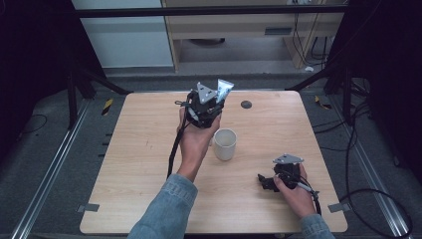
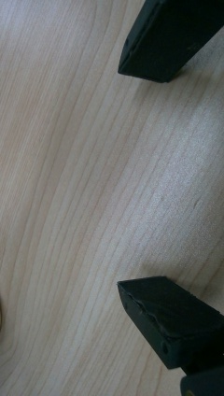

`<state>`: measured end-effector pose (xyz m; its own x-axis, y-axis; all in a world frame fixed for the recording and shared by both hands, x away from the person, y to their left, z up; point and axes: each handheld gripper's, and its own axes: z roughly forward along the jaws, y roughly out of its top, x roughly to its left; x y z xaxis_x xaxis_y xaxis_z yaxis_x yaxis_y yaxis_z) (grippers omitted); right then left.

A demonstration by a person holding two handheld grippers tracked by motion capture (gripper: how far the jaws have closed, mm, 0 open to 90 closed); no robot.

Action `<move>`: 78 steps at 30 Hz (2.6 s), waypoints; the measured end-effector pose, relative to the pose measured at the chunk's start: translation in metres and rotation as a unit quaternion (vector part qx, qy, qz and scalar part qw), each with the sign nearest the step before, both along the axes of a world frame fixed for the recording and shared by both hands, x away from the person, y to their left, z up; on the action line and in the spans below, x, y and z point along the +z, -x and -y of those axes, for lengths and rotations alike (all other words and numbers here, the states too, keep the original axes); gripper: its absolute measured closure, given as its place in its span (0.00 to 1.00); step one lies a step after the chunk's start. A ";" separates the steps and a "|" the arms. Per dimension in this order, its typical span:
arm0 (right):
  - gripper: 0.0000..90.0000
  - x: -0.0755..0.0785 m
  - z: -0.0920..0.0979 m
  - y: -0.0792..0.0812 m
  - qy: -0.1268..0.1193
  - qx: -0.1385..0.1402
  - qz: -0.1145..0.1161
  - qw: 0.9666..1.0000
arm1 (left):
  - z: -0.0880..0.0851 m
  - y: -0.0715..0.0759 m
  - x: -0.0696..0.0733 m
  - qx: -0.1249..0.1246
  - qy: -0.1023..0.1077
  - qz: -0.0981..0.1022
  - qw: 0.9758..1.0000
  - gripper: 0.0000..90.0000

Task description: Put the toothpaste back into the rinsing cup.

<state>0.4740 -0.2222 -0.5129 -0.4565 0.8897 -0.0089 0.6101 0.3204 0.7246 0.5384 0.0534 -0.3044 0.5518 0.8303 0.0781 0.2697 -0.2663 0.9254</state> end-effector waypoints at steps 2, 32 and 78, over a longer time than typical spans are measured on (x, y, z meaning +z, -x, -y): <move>0.01 0.000 0.000 0.000 0.000 0.000 0.000 1.000 | 0.002 0.001 -0.001 0.003 -0.001 0.001 1.000 0.87; 0.01 0.000 0.000 0.000 0.000 0.001 0.000 1.000 | 0.021 -0.005 -0.009 0.001 0.034 0.036 0.999 0.87; 0.01 0.001 0.000 0.001 -0.006 -0.002 -0.005 1.000 | 0.031 -0.007 -0.071 -0.004 0.070 0.062 0.996 0.87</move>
<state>0.4726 -0.2221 -0.5121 -0.4529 0.8915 0.0060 0.6192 0.3097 0.7216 0.5456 0.0227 -0.3754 0.5523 0.8331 0.0301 0.1502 -0.1350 0.9794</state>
